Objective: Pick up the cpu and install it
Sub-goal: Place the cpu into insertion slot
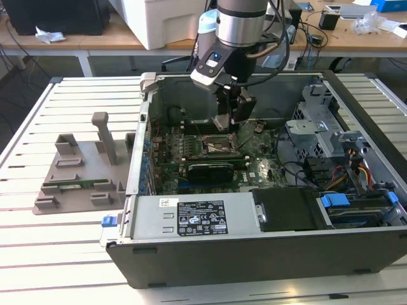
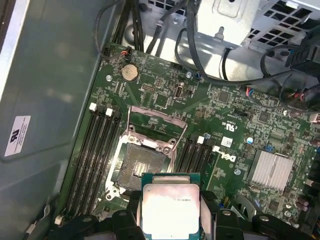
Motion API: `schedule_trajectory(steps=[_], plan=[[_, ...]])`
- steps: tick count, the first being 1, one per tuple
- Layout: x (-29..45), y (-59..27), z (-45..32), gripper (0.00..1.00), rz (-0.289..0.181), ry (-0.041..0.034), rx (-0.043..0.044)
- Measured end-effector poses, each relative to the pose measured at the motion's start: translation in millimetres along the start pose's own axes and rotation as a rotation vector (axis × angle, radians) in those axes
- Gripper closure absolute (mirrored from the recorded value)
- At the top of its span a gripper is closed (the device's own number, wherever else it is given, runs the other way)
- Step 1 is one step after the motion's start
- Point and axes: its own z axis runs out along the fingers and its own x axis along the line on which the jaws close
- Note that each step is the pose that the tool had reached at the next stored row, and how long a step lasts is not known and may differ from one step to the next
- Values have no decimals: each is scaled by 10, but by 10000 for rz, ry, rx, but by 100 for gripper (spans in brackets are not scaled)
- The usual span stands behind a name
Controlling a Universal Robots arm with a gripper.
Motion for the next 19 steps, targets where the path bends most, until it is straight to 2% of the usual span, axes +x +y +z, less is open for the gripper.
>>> schedule_trajectory(steps=[7,19], plan=[[0,0,1,45,824,-4,14],[0,0,1,45,1978,-9,36]])
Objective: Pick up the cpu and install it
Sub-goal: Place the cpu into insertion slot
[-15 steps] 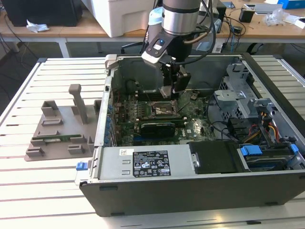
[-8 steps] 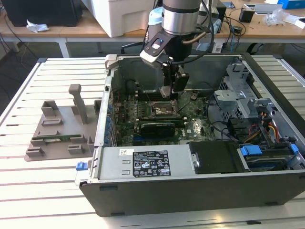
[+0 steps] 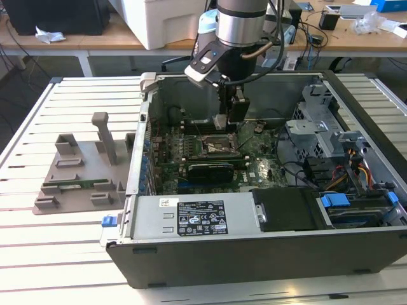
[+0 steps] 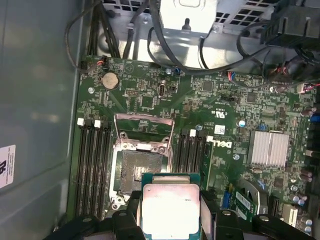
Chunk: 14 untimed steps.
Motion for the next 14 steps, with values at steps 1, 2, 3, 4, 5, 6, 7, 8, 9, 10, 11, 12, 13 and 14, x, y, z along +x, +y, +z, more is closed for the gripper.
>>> schedule_trajectory(steps=[1,2,3,4,5,6,7,8,9,10,11,12,13,14], plan=[[0,0,0,45,138,0,2],[0,0,0,45,199,1,3],[0,0,0,45,247,3,4],[0,0,1,45,380,6,6],[0,0,1,45,470,8,7],[0,0,1,45,632,10,9],[0,0,1,45,686,12,10],[0,0,1,45,687,11,10],[0,0,1,45,687,12,10],[2,1,4,45,686,11,11],[13,2,8,45,687,10,10],[30,4,12,45,687,8,11],[53,6,19,45,687,6,11],[85,9,32,45,688,4,11]])
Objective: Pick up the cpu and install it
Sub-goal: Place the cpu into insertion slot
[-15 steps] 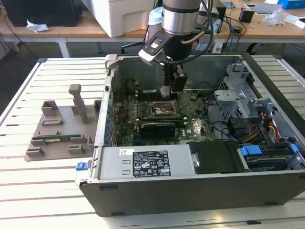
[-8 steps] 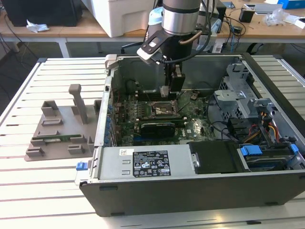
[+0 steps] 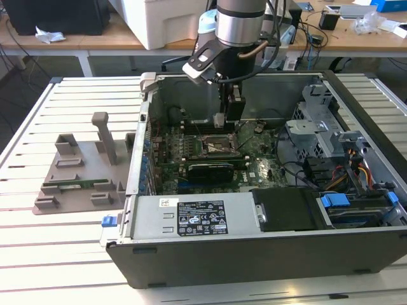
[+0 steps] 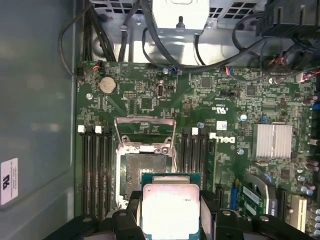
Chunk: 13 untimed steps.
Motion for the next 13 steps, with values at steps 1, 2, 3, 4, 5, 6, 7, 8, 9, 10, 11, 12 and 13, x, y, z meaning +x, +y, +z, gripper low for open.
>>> schedule_trajectory(steps=[1,2,3,4,5,6,7,8,9,10,11,12,13], plan=[[14,1,23,45,0,0,-1],[20,3,68,45,-2,-2,0],[21,3,103,45,-1,-2,0],[21,3,116,45,-1,-3,1],[21,4,128,45,-1,-2,1],[22,4,141,45,-1,-2,1],[22,4,148,45,-1,-3,1],[22,4,159,45,-1,-3,1],[22,5,169,45,-1,-3,1],[22,5,175,45,-1,-3,1],[22,5,182,45,-1,-3,1],[22,5,188,45,0,-4,1],[22,5,198,45,-1,-3,1]])
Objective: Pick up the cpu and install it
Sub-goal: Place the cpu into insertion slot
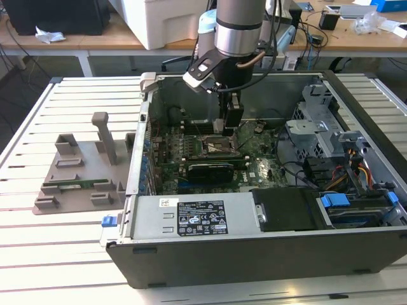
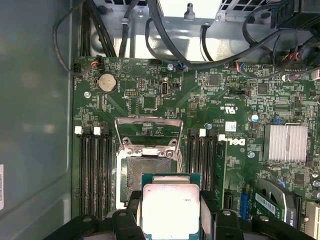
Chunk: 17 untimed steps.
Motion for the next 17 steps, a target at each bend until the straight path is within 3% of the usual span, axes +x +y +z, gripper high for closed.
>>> schedule_trajectory(steps=[5,6,7,10,17], plan=[[2,3,131,45,0,1,0],[3,4,184,45,0,-2,1],[6,6,286,45,1,-6,0],[117,0,337,45,5,-255,8],[203,-35,499,45,6,-271,8]])
